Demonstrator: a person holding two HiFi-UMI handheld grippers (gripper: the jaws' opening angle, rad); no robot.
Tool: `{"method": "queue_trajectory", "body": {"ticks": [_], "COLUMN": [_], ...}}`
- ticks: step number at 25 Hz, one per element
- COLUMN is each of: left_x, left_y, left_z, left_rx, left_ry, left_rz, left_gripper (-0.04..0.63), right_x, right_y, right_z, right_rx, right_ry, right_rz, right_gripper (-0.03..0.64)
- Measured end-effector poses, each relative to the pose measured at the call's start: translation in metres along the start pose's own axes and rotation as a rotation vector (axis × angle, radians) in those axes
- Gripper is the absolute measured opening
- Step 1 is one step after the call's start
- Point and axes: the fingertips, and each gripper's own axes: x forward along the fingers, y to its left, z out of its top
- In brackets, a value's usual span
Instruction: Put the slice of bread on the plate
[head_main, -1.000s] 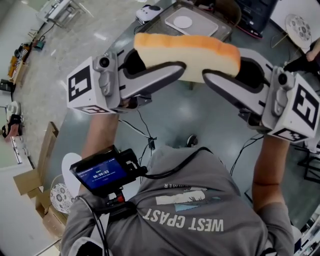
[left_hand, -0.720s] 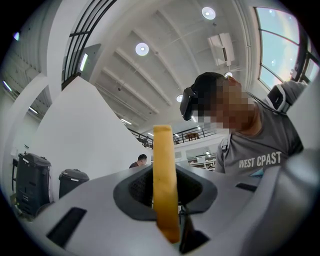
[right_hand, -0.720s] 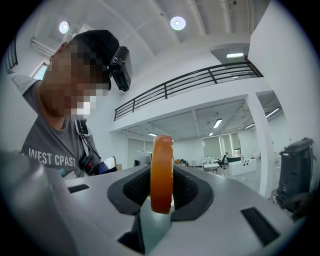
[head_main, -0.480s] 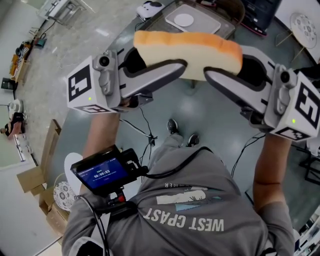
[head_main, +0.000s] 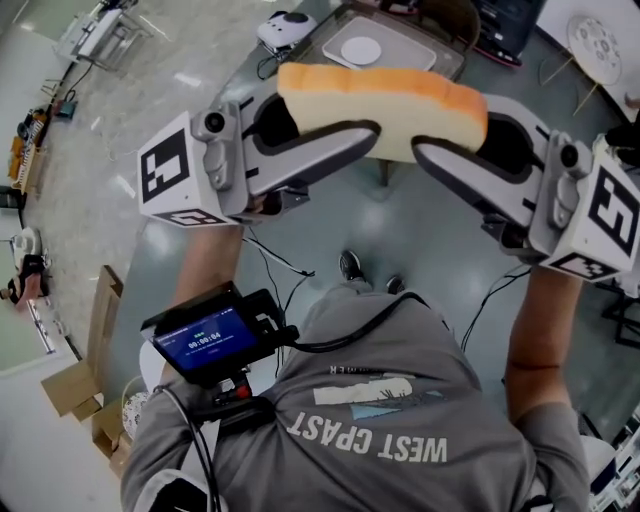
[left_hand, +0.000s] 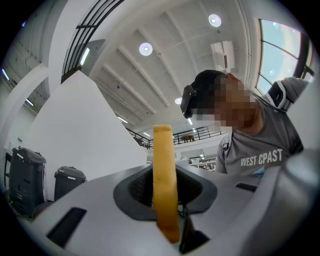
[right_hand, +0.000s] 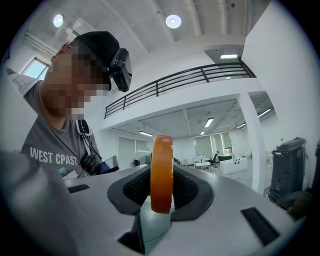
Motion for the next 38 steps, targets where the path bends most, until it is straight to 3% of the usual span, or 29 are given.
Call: {"method": "queue_trajectory", "body": {"ticks": [17, 38], "left_x": [0.0, -0.001], "left_y": [0.014, -0.006], "left_z": [0.006, 0.003], "left_rx": [-0.006, 0.036], "left_ry": [-0.008, 0.009], "left_rz": [-0.082, 0.047], "left_gripper": [0.091, 0.092], "right_x": [-0.001, -0.003], "right_y": [-0.011, 0.004], "right_z": [0.0, -0.003], "right_rx": [0.01, 0.001], "right_ry": [-0.012, -0.01], "right_rz": [-0.095, 0.033], "right_gripper": [0.094, 0.094]}}
